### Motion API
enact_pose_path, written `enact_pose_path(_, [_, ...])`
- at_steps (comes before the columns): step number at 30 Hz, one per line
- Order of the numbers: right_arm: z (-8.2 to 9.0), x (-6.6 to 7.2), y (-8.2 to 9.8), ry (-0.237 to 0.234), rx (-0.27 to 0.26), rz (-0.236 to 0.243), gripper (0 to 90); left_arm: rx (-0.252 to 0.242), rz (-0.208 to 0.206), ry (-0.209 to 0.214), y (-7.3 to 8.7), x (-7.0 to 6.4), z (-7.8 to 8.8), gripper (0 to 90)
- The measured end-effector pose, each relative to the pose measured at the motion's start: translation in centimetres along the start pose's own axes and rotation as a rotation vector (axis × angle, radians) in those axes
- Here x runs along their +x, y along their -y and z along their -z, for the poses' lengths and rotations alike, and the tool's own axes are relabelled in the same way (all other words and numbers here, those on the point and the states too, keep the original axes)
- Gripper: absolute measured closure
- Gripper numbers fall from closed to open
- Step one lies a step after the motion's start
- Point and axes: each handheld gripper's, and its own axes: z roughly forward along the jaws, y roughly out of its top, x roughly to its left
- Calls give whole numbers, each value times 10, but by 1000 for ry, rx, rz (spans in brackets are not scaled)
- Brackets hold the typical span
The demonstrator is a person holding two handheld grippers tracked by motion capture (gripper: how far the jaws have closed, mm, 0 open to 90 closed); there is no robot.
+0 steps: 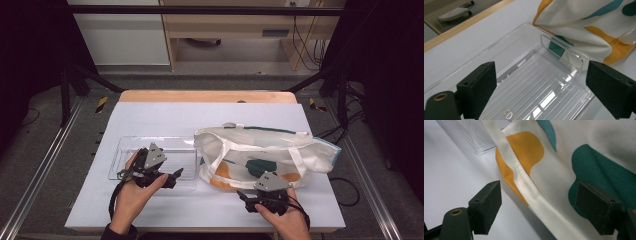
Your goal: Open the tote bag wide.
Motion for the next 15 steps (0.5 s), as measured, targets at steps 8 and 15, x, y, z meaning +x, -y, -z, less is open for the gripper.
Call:
enact_pose_path(8, [13,-4,4,8,1,8,210,-4,-25,52,-14,-6,5,96])
enact_pose_path(15, [36,-6,-16,-17,-27,66,136,-81,-24,100,-47,2,16,91])
